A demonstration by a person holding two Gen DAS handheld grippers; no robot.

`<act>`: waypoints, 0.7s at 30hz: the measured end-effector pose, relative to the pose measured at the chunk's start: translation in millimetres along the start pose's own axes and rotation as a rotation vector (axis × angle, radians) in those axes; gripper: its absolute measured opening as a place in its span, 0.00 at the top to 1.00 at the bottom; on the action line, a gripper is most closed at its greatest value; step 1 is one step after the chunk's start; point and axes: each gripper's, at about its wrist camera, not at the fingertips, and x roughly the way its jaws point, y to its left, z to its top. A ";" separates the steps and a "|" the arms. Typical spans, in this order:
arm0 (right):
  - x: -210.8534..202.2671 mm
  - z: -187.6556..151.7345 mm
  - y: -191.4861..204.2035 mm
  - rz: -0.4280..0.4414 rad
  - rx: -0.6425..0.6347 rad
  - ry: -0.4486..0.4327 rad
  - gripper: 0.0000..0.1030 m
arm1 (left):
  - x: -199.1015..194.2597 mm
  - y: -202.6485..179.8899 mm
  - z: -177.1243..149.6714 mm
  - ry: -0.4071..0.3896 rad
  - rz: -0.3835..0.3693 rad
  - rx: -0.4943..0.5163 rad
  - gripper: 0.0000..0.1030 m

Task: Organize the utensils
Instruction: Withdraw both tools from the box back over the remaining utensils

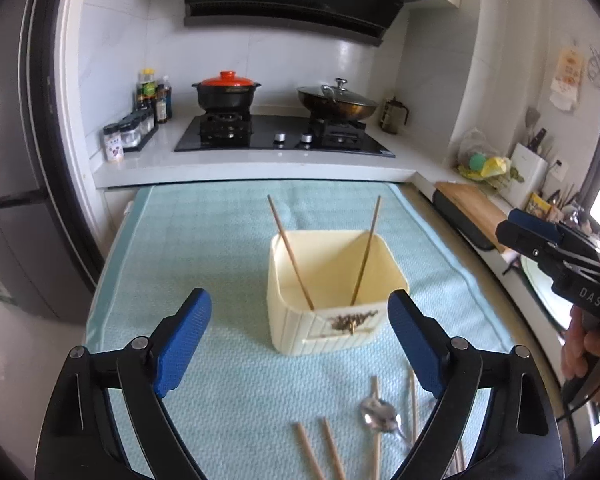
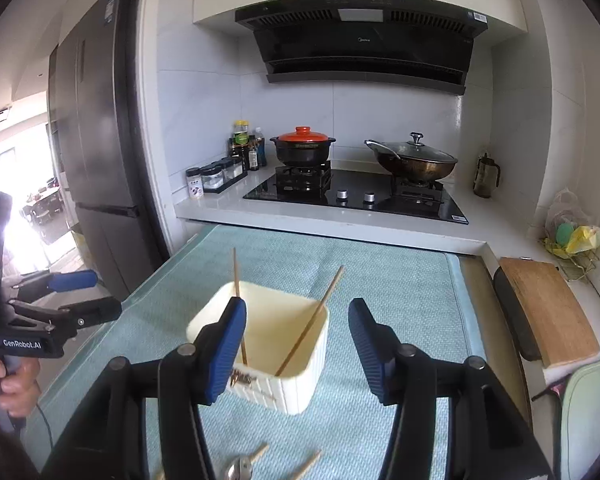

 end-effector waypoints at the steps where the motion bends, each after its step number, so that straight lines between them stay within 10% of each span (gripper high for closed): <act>1: -12.4 -8.5 1.6 0.000 -0.005 0.000 0.46 | -12.4 -3.6 -11.5 -0.019 0.003 0.013 0.08; 21: -144.5 -180.1 45.8 -0.206 0.033 0.003 0.25 | -85.4 -54.7 -174.8 0.005 0.001 0.058 0.04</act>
